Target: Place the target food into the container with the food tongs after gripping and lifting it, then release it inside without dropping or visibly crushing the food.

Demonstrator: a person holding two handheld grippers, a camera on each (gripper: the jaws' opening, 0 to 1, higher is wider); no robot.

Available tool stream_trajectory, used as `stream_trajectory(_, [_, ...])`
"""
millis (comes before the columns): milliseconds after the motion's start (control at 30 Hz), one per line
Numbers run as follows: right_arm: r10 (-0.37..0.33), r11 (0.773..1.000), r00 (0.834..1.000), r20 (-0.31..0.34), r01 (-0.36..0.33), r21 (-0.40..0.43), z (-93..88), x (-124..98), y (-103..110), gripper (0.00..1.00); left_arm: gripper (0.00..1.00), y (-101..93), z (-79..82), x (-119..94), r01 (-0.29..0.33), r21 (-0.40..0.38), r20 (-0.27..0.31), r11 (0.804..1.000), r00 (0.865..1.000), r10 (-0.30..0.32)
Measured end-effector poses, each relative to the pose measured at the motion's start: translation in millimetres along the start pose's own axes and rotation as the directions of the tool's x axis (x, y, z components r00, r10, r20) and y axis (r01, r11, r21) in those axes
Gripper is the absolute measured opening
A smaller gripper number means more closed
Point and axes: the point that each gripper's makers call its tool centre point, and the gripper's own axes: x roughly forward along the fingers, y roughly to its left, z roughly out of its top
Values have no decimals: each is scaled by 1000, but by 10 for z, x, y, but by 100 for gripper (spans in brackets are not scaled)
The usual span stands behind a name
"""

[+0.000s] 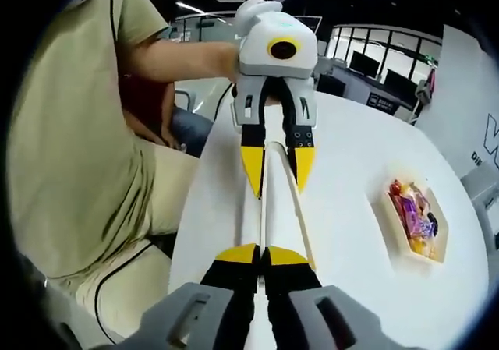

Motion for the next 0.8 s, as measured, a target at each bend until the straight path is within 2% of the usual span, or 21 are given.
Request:
stream_trajectory(233, [-4,1000,1000,13,4,28,7,-23,-6,0,18,-7,40,-14,-4,13,12,1000,1000,4])
stream_trajectory(600, [3,1000,1000,18,-4,16,8,-8,38,0,19,-42,15,-2,8,2,5,1000,1000,-8])
stream_trajectory(800, [3,1000,1000,17,-4,26,-7,1,41,0,19,-45,-5,19,3,21,-16,1000,1000,-2])
